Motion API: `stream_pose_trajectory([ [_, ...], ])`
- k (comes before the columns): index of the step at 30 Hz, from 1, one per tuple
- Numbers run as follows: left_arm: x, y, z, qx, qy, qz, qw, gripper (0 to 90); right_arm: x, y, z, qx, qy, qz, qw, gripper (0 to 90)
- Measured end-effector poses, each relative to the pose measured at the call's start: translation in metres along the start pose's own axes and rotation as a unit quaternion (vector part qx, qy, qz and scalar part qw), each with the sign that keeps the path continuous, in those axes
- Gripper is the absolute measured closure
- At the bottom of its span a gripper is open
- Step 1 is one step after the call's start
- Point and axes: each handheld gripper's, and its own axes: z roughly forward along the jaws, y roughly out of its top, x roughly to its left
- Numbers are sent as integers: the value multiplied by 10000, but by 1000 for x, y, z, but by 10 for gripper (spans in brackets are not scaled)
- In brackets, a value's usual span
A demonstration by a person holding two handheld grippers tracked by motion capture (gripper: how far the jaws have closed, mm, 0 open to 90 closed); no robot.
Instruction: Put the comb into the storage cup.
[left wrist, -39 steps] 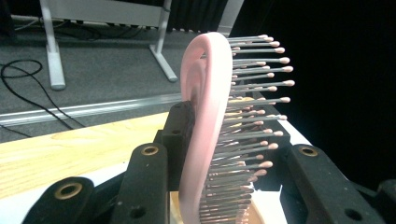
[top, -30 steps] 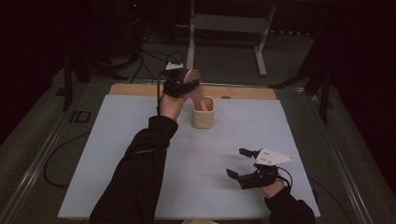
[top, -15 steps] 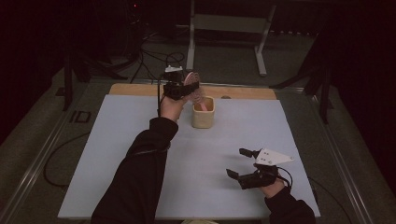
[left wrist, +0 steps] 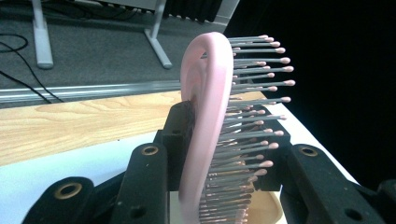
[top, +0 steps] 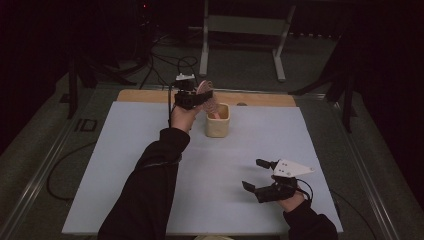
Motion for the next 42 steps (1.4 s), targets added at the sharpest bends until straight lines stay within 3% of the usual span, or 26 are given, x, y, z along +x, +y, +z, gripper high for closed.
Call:
stream_pose_trajectory([
  [15,8,-1,-2,142,24,-93,9999,616,0,0,0,-8,2,-26,10000,94],
  [21,10,-1,-4,209,128,-181,9995,461,0,0,0,-3,6,-17,10000,94],
  [28,5,1,-6,372,249,-19,9990,283,0,0,0,3,-8,-3,10000,94],
  [31,4,2,-9,413,126,50,9991,211,0,0,0,11,-14,8,10000,94],
  [34,4,3,-10,469,132,107,9988,168,0,0,0,11,-22,17,10000,94],
  [38,4,2,-14,554,-78,309,9980,24,0,0,-1,16,-27,16,10000,94],
  [42,3,0,-15,598,-135,368,9974,2,0,0,-1,14,-42,28,10000,94],
])
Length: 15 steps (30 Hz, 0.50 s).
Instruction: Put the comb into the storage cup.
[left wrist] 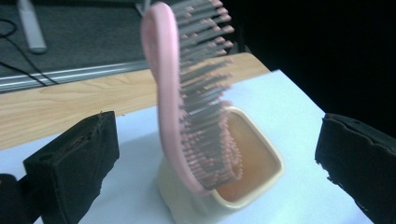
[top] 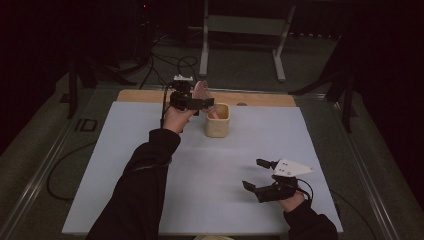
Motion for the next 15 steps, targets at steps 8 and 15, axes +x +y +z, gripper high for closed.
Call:
stream_pose_trajectory([
  [8,3,-1,-4,2,-60,129,9999,1,0,0,0,-14,-3,10,10000,94],
  [15,6,-7,-11,215,-202,479,9984,0,-1,-1,1,-1,12,27,10000,94],
])
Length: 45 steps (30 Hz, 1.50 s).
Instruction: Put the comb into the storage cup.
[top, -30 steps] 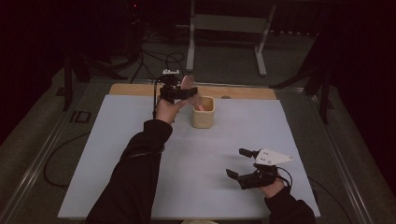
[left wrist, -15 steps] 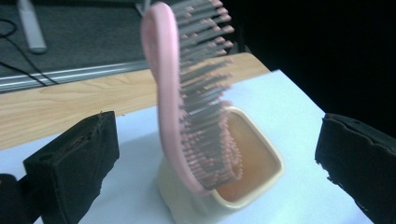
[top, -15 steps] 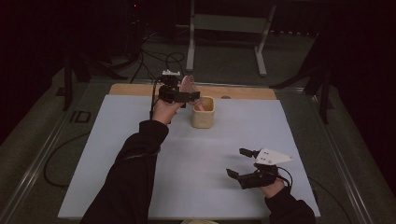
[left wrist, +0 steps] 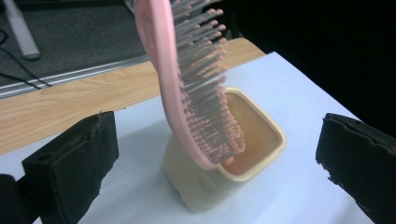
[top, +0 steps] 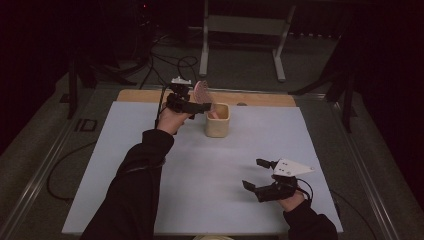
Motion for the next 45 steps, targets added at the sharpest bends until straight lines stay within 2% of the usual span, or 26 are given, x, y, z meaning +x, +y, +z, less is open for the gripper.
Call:
stream_pose_trajectory([
  [5,0,-3,-6,101,-134,191,9997,0,0,0,0,7,-13,-8,10000,94],
  [6,-1,-3,-8,130,-93,246,9996,0,1,0,0,7,-12,1,10000,94],
  [8,0,-6,-11,119,-190,325,9992,0,0,0,1,3,-1,-5,10000,94],
  [10,0,-10,-13,98,-171,426,9989,0,0,0,1,16,-9,-10,10000,94],
  [15,0,-23,-18,214,-221,810,9962,0,0,0,1,-5,1,13,10000,94],
  [16,0,-23,-18,214,-221,810,9962,0,0,0,1,-5,1,13,10000,94],
  [17,0,-28,-20,305,-244,929,9949,0,-1,0,0,7,-8,3,10000,94],
  [22,-1,-37,-25,299,-389,1028,9935,0,-3,-1,0,-8,-21,22,10000,93],
  [25,-3,-41,-27,371,-408,1119,9922,0,-4,-1,-1,1,-40,43,10000,94],
  [31,-4,-51,-33,422,-491,1182,9909,0,-6,-2,-2,-13,-52,67,10000,94],
  [34,-5,-52,-34,467,-466,1197,9906,0,-6,-2,-2,-16,-65,58,10000,94],
  [35,-6,-56,-36,524,-518,1239,9896,0,-6,-2,-3,-2,-77,69,9999,94],
  [36,-7,-59,-37,529,-465,1283,9892,0,-6,-2,-3,-3,-85,69,9999,94],
  [37,-8,-60,-37,522,-501,1291,9890,0,-7,-2,-3,-19,-80,69,9999,94],
  [45,-13,-73,-46,519,-574,1309,9884,0,-5,-2,-6,-35,-95,51,9999,94],
])
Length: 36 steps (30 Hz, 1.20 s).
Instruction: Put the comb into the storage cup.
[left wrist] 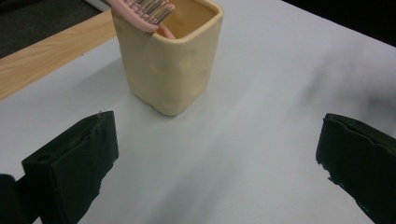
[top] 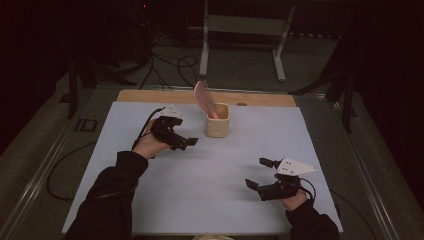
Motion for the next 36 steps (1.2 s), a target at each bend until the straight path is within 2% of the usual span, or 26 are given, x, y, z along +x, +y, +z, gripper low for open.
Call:
stream_pose_trajectory([
  [8,-9,-16,-7,36,-65,102,9999,0,-3,-4,-7,-31,-49,53,10000,94],
  [18,-12,-43,-22,33,-110,-6,9999,0,-6,-8,-11,-14,-107,85,9999,94],
  [20,-12,-43,-22,33,-110,-6,9999,0,-6,-9,-11,-10,-96,67,9999,94],
  [21,-13,-51,-26,71,-79,33,9999,0,-6,-10,-11,20,-118,48,9999,94],
  [26,-16,-65,-35,31,-60,-9,10000,0,-6,-10,-12,12,-120,62,9999,94],
  [32,-20,-81,-43,102,-9,-26,9999,0,-6,-11,-12,15,-137,49,9999,94],
  [36,-24,-92,-48,37,-35,-72,10000,0,-6,-11,-13,5,-133,54,9999,93],
])
